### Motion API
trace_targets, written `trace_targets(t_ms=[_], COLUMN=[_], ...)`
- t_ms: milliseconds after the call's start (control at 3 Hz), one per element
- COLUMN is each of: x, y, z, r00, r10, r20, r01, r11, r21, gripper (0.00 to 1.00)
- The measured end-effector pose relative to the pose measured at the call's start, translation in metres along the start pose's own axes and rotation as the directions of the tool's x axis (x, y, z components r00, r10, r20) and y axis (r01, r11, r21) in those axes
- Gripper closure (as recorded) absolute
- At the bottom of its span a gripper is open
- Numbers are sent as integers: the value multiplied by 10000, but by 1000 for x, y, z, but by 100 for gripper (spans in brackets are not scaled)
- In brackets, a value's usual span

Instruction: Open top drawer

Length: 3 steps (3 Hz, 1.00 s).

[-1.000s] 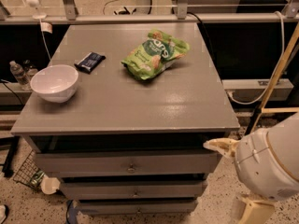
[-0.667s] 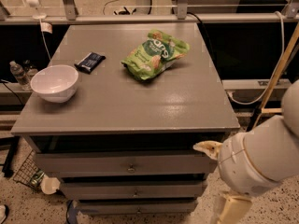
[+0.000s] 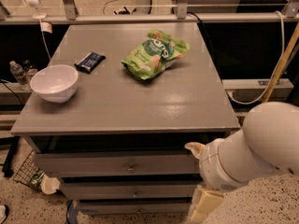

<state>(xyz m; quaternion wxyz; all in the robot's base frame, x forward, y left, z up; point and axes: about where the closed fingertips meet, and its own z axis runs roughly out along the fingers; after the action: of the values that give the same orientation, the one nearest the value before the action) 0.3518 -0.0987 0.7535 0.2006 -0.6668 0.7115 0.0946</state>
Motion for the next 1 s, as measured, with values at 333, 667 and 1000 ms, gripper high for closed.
trace_targets(t_ms=[333,667,1000], x=[3,3,8], y=[-21,-23,-30], z=[15,21,40], r00=[9989,9989,9983], r10=[446,422,448], r20=[169,219,364], r01=[-463,-447,-493], r11=[9914,9910,9898], r21=[1222,1266,1336], gripper=[0,0,0])
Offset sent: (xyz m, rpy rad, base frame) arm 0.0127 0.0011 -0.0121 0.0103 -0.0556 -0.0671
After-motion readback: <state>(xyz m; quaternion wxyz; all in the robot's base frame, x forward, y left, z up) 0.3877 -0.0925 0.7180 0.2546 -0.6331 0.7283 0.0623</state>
